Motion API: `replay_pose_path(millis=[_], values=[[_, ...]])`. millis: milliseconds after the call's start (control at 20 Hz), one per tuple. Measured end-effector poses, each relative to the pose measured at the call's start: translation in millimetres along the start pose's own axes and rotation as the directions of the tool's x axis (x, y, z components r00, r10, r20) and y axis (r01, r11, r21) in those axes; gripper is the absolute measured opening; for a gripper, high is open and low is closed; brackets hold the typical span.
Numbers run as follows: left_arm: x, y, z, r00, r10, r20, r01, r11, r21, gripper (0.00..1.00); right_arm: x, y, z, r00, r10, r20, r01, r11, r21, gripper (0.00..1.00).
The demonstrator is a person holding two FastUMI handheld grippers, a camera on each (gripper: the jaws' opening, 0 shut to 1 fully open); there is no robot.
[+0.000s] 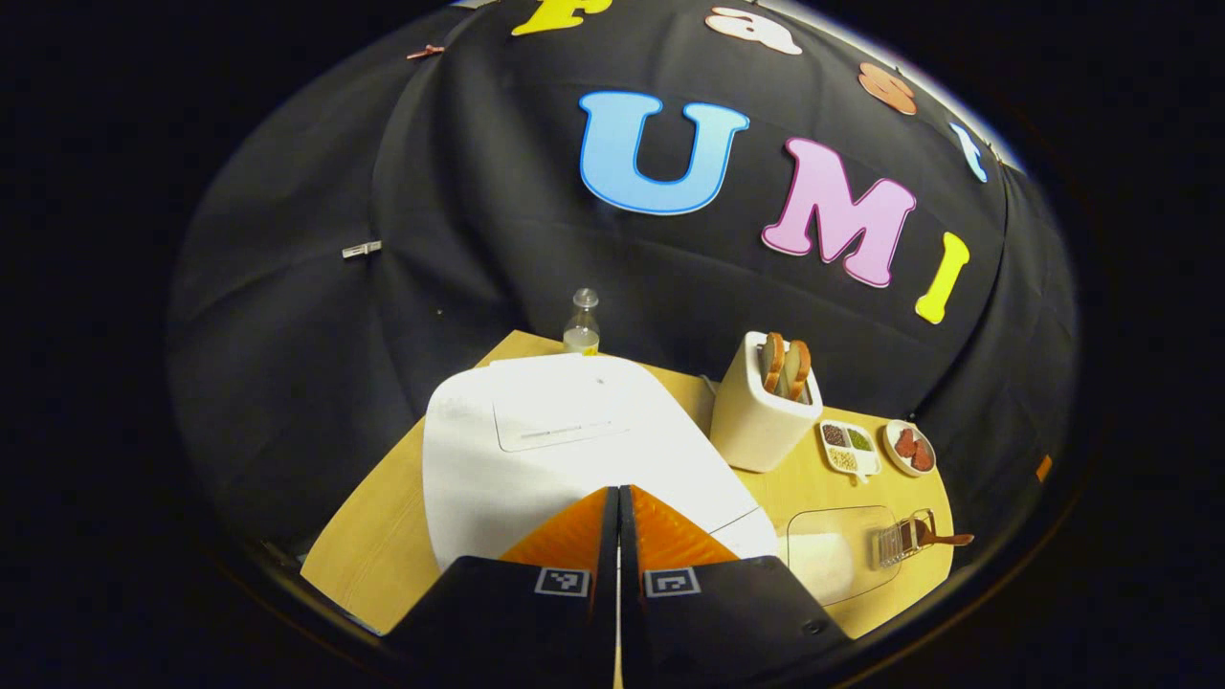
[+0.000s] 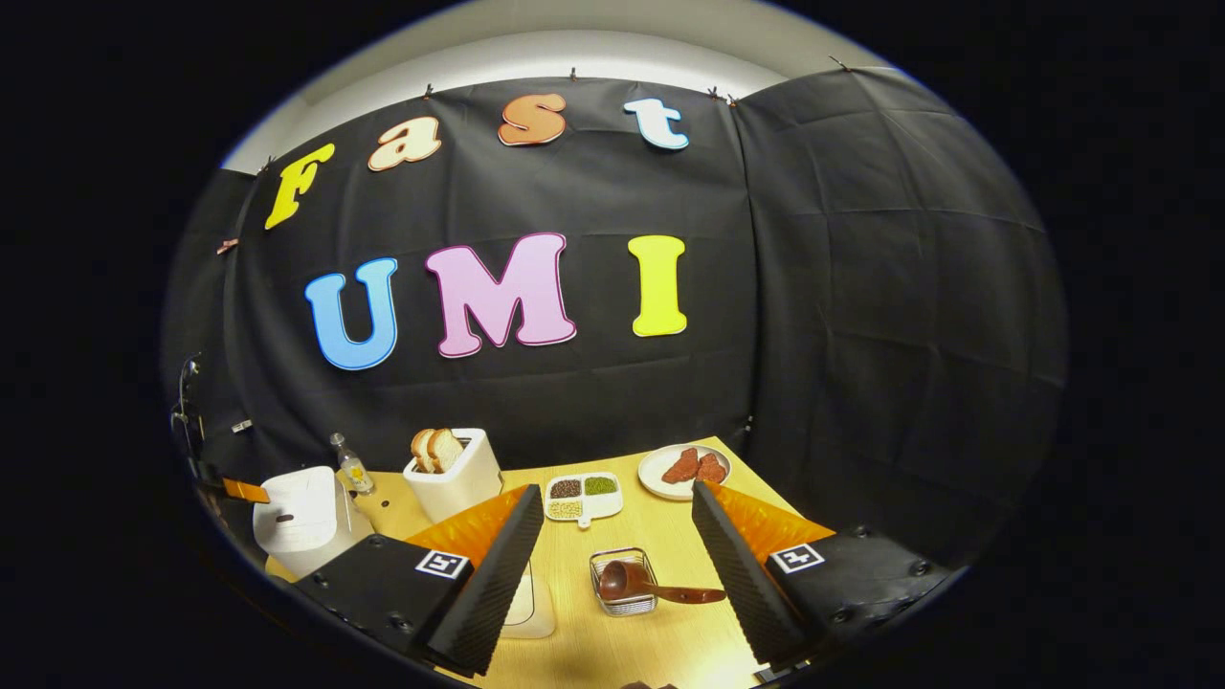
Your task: Close the left gripper, press the button to open the rice cooker; take a wooden spoon from the chopstick holder with the right hand, scoop a spoonful of rice and pour it into the rice cooker, then put the wooden spoon back into the chopstick holder.
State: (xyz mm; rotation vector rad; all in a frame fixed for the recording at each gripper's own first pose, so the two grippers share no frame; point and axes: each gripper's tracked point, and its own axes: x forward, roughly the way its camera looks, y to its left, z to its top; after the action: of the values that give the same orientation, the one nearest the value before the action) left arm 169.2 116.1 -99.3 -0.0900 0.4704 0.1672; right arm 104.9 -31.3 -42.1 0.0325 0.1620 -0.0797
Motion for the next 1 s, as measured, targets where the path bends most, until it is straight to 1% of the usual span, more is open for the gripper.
replay_pose_path(millis=[150,250,400,600,650,800,850,900,1000], values=[[5,-3,-12,0.999,-0.009,-0.043,0.009,1.0,0.0,0.07,1,-1,-2,1.0,-0.002,-0.005,0.002,1.0,-0.004,0.98],[12,-1,-25,0.997,0.01,-0.082,-0.008,1.0,0.022,0.07,4,-2,-4,1.0,-0.003,-0.01,0.003,1.0,-0.003,0.98],[14,-2,-23,0.997,0.023,-0.069,-0.02,0.999,0.043,0.07,4,-4,-5,1.0,-0.003,-0.013,0.003,1.0,-0.006,0.98],[19,-1,-23,0.997,0.038,-0.064,-0.036,0.999,0.035,0.08,6,-4,-9,1.0,0.002,-0.024,-0.002,1.0,-0.011,0.98],[18,-1,-27,0.996,0.044,-0.08,-0.042,0.999,0.028,0.08,6,-4,-10,1.0,0.005,-0.026,-0.005,1.0,-0.01,0.98],[18,-1,-23,0.997,0.047,-0.058,-0.046,0.999,0.005,0.08,4,-4,-11,0.999,0.016,-0.028,-0.017,1.0,-0.013,0.98],[16,-2,-22,0.998,0.047,-0.051,-0.046,0.999,0.002,0.1,4,-5,-11,0.999,0.018,-0.027,-0.018,1.0,-0.014,0.98],[13,-2,-18,0.998,0.049,-0.033,-0.049,0.999,0.007,0.08,3,-6,-12,0.999,0.022,-0.029,-0.022,1.0,-0.013,0.98],[1,-3,5,0.996,0.069,0.05,-0.071,0.997,0.026,0.08,2,-9,-10,0.999,0.024,-0.025,-0.024,1.0,-0.011,0.98]])
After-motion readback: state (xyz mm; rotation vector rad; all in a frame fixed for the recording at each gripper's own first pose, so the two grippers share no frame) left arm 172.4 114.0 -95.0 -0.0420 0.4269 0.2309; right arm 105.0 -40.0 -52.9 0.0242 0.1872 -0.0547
